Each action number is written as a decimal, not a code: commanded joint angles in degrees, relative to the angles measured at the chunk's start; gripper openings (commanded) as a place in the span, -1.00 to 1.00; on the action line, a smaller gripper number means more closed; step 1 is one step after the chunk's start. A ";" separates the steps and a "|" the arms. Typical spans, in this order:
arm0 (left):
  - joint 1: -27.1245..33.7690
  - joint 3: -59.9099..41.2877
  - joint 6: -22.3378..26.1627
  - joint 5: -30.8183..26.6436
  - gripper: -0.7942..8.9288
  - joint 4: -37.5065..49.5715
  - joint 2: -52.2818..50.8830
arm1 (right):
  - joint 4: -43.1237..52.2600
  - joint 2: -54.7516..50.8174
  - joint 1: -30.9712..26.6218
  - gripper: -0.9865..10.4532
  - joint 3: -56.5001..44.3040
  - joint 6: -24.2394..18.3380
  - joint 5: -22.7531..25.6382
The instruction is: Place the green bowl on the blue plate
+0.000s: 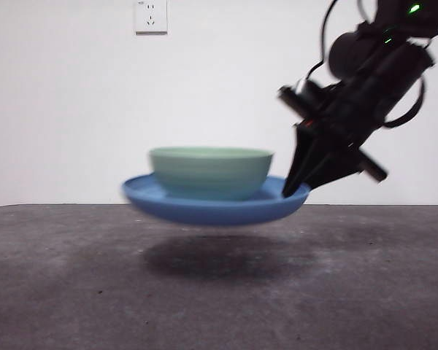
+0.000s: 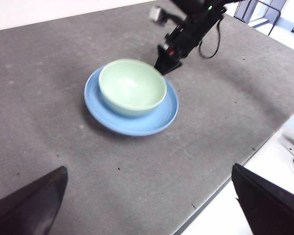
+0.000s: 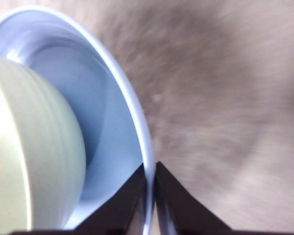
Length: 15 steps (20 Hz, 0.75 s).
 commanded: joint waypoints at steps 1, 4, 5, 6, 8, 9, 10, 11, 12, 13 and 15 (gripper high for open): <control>-0.52 0.77 0.68 -0.28 0.45 0.39 0.31 | 0.98 3.13 2.71 -0.81 1.18 1.53 1.09; -0.50 0.77 0.68 -0.28 0.45 0.39 0.31 | 1.36 5.97 4.83 -0.81 1.18 1.42 2.21; -0.50 0.77 0.68 -0.28 0.45 0.39 0.31 | 1.55 6.60 5.14 -0.81 1.18 1.33 2.23; -0.52 0.74 0.68 -0.28 0.45 0.39 0.31 | 1.64 6.99 5.35 -0.81 1.18 1.29 2.29; -0.52 0.74 0.68 -0.28 0.45 0.39 0.31 | 1.73 7.56 5.38 -0.80 1.18 1.25 2.23; -0.52 0.77 0.68 -0.28 0.45 0.39 0.31 | 1.70 7.72 5.38 -0.76 1.18 1.27 2.27; -0.52 0.74 0.68 -0.28 0.45 0.39 0.31 | 1.73 7.74 5.38 -0.67 1.18 1.27 2.25; -0.52 0.77 0.68 -0.28 0.45 0.39 0.31 | 1.75 7.74 5.38 -0.57 1.18 1.25 2.25; -0.52 0.77 0.68 -0.28 0.45 0.39 0.31 | 1.90 7.74 5.38 -0.50 1.18 1.05 2.23; -0.52 0.77 0.68 -0.28 0.45 0.39 0.31 | 2.16 7.74 5.38 -0.46 1.18 0.68 2.23; -0.52 0.77 0.68 -0.28 0.45 0.42 0.31 | 2.64 7.32 5.03 -0.46 1.33 0.63 2.23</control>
